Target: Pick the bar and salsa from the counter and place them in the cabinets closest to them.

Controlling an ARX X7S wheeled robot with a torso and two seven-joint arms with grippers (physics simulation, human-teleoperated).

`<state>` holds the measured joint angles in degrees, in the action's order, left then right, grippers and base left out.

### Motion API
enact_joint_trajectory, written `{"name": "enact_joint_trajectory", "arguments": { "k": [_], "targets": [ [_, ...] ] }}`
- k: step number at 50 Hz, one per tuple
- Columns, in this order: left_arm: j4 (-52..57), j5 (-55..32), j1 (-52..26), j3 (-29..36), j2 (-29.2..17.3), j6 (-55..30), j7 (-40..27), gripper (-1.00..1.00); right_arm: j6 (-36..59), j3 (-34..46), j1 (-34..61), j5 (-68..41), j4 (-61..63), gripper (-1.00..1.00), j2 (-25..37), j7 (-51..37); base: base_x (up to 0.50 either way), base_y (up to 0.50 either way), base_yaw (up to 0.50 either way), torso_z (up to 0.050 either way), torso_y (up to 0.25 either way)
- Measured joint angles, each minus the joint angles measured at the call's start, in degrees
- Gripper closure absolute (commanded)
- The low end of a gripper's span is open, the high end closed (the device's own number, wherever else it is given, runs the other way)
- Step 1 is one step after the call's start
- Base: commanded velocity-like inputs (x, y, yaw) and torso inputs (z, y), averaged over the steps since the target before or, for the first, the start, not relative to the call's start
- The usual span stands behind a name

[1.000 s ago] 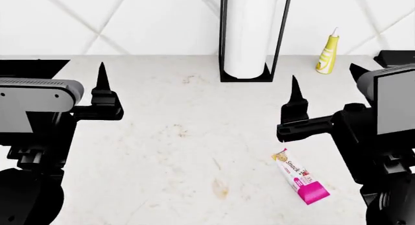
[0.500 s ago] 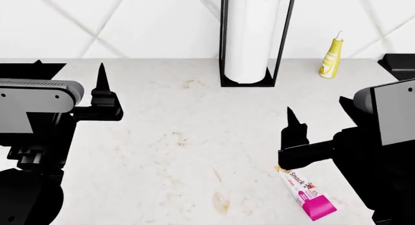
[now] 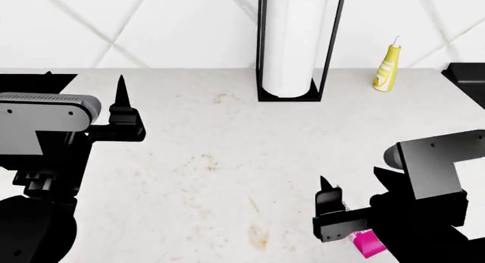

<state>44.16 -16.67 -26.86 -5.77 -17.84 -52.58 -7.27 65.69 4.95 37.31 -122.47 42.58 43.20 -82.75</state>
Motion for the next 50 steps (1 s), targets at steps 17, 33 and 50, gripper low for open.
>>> {"name": "enact_joint_trajectory", "arguments": {
  "k": [17,33,50],
  "targets": [
    [-1.36,-0.16,-0.08,0.74,0.09,1.67,0.03,-1.0,0.54,-2.11,-10.04,3.58,2.1,-1.0,0.82,3.18,0.0,0.0,0.0,0.0,0.0],
    [-1.92,-0.34,-0.05,1.38,-0.02,2.37,-0.15,-1.0,1.21,-4.89,-15.92,6.98,2.61,-1.0,1.95,5.84,0.0,0.0,0.0,0.0,0.0],
    [-1.92,-0.76,0.02,1.45,-0.3,2.56,-0.41,-1.0,2.11,-6.04,-18.44,11.14,1.22,-1.0,1.58,9.34,0.0,0.0,0.0,0.0,0.0]
  ]
}}
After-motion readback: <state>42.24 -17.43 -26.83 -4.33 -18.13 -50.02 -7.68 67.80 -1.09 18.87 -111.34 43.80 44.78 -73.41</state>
